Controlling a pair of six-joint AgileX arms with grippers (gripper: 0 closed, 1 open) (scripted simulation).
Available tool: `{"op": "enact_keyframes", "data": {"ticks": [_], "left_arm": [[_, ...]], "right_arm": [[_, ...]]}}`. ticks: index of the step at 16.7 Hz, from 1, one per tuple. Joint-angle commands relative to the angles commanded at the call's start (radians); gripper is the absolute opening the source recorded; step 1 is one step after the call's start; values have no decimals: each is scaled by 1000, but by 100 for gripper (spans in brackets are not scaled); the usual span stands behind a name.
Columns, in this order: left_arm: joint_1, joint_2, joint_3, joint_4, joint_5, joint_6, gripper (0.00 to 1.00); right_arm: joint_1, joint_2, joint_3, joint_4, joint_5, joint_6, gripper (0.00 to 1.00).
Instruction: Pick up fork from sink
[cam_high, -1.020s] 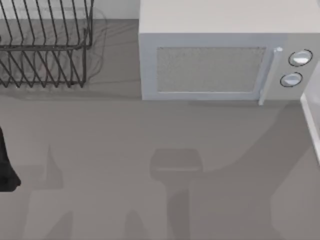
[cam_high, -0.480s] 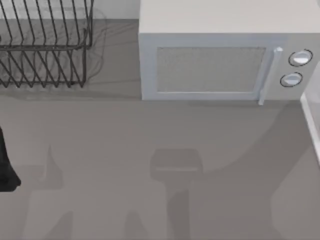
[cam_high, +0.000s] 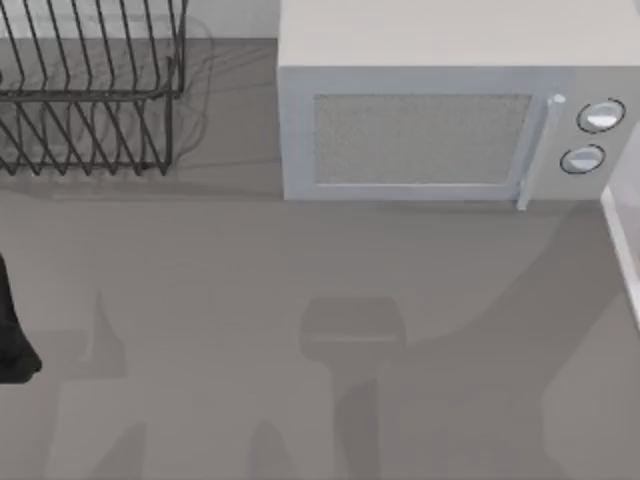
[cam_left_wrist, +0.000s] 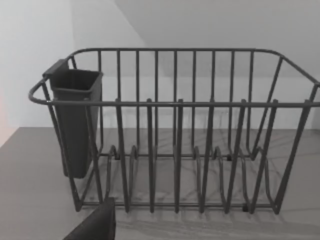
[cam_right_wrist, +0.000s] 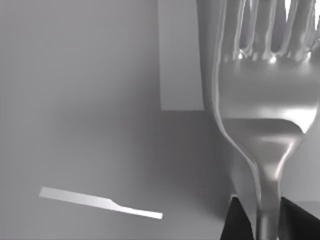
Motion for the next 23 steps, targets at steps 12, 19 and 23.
{"op": "enact_keyframes", "data": {"ticks": [12, 19, 23], "left_arm": [[0, 0, 0, 0, 0, 0, 100], [0, 0, 0, 0, 0, 0, 100], [0, 0, 0, 0, 0, 0, 100]], "right_arm": [[1, -205, 256, -428, -13, 6, 0], [2, -237, 292, -485, -14, 7, 0], [50, -303, 313, -497, -1, 72, 0]]}}
